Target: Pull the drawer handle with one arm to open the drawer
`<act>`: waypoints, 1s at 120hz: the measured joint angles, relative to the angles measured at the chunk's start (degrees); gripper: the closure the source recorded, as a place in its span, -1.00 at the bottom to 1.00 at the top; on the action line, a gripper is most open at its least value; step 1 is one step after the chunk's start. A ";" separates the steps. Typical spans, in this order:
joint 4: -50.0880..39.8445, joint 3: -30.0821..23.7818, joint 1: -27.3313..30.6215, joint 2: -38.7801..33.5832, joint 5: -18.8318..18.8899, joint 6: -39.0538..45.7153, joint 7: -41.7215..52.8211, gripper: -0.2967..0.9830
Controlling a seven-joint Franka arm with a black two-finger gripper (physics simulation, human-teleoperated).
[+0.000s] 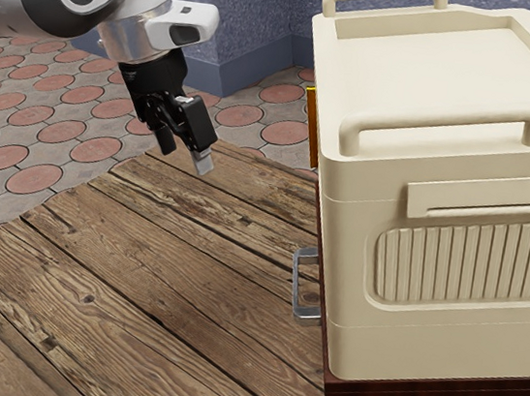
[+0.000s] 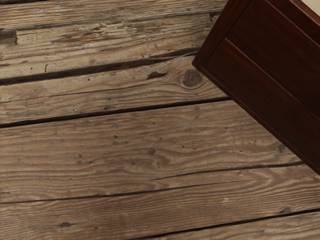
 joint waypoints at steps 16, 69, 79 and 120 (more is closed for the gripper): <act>0.00 0.00 0.01 -0.04 -0.04 0.00 0.02 -0.54; 5.13 -3.05 0.16 -7.00 3.36 -6.21 -5.02 -0.53; 1.97 -2.94 0.25 -7.27 3.87 -6.58 -10.31 -0.54; -5.89 1.59 0.33 -14.41 1.30 -9.54 -27.99 -0.54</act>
